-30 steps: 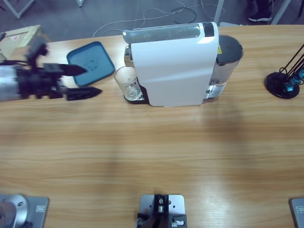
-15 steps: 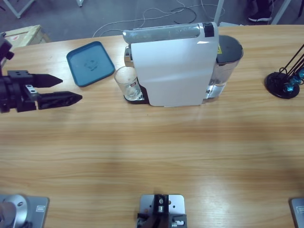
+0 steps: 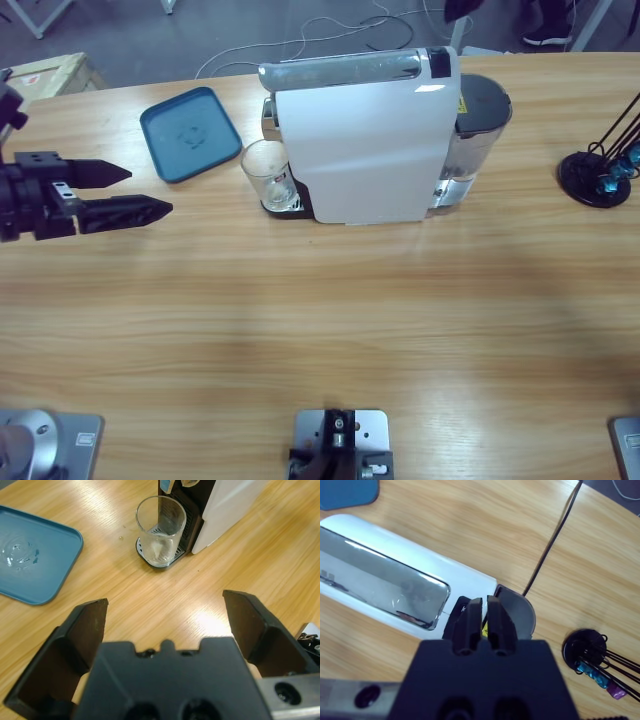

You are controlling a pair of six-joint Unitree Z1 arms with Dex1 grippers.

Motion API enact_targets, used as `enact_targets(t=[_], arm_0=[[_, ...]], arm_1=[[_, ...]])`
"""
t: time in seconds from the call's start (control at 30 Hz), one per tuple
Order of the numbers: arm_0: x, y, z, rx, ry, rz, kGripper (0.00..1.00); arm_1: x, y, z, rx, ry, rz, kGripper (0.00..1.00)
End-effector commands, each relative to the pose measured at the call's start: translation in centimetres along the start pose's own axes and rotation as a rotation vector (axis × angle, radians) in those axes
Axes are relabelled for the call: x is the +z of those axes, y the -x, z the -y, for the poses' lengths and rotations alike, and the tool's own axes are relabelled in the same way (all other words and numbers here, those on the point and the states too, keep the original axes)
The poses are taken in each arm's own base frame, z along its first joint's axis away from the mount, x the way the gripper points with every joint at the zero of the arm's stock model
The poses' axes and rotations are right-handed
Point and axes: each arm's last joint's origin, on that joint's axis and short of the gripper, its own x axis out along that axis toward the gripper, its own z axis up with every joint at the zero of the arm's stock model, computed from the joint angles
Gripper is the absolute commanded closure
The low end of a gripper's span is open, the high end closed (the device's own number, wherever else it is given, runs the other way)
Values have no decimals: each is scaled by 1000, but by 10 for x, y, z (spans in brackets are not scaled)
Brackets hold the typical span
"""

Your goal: Pour coffee

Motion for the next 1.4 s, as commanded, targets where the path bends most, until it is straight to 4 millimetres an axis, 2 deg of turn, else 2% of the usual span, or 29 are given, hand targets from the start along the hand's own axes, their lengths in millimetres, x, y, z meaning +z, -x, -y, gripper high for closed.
enact_targets(t=[0.03, 1.0, 1.4], arm_0=[[-14, -11, 1, -11, 19, -70, 0], [-19, -15, 0, -18, 22, -90, 0], [-19, -17, 0, -22, 23, -98, 0]], arm_1=[[-3, -15, -9, 55, 24, -69, 1000], [-15, -44, -11, 51, 34, -155, 1000], [-11, -39, -11, 43, 35, -119, 1000]])
